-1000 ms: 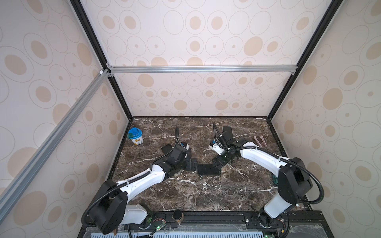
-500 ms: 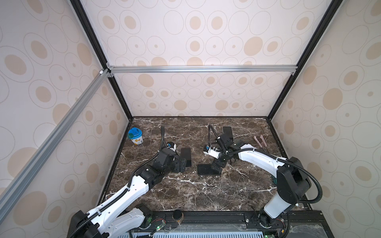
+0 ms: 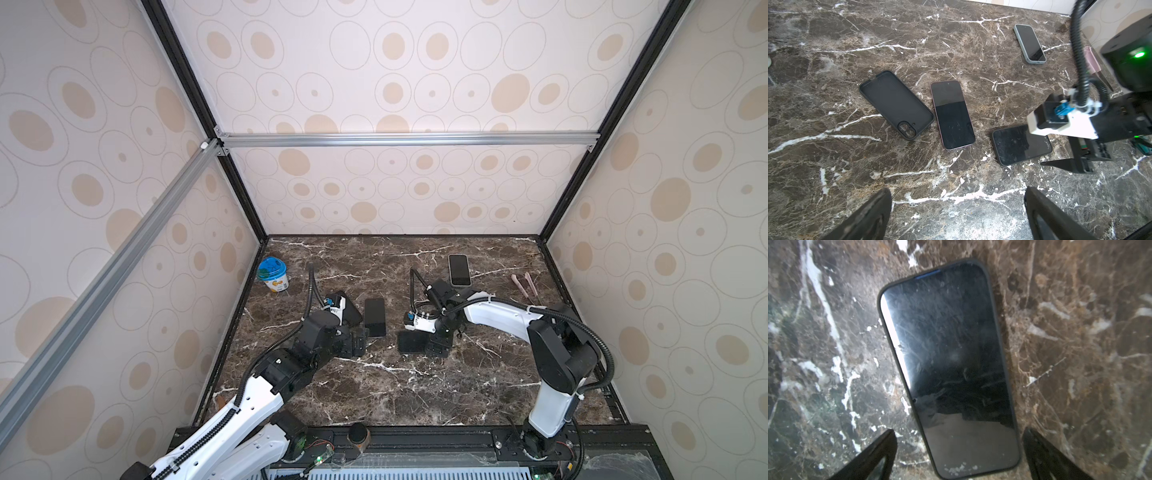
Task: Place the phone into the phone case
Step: 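Grasp the blue-framed phone with the right gripper while the left arm draws back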
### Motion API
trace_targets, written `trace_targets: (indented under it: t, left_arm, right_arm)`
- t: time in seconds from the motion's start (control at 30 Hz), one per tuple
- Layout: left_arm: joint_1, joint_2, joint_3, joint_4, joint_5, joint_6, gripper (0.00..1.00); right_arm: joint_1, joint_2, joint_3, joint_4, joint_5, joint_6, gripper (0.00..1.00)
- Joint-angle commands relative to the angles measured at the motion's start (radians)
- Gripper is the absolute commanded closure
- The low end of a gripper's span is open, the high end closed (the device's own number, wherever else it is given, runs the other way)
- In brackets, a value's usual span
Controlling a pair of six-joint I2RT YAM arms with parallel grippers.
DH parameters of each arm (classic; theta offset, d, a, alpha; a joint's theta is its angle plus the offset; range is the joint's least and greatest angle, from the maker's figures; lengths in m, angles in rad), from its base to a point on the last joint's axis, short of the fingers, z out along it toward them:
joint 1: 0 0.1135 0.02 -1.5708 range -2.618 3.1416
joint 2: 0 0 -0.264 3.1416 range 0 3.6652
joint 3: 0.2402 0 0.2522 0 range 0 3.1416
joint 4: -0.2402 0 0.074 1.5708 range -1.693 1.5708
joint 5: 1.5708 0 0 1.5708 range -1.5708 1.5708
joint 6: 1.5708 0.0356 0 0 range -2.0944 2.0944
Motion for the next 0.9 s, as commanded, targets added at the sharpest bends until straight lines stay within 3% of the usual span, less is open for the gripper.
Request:
trace_targets:
  t: [0.0, 0.53, 0.87]
  left_arm:
    - [0.005, -0.025, -0.006, -0.014, -0.009, 0.004, 0.0]
    - [0.005, -0.055, -0.014, -0.01, -0.019, 0.005, 0.0]
    - [0.006, -0.063, -0.016, -0.005, -0.023, 0.008, 0.0]
  right_arm:
    - [0.014, 0.017, 0.014, -0.018, -0.024, -0.038, 0.03]
    - [0.04, 0.102, 0.056, 0.042, 0.039, -0.045, 0.05]
    - [0.053, 0.138, 0.08, 0.011, 0.057, -0.033, 0.14]
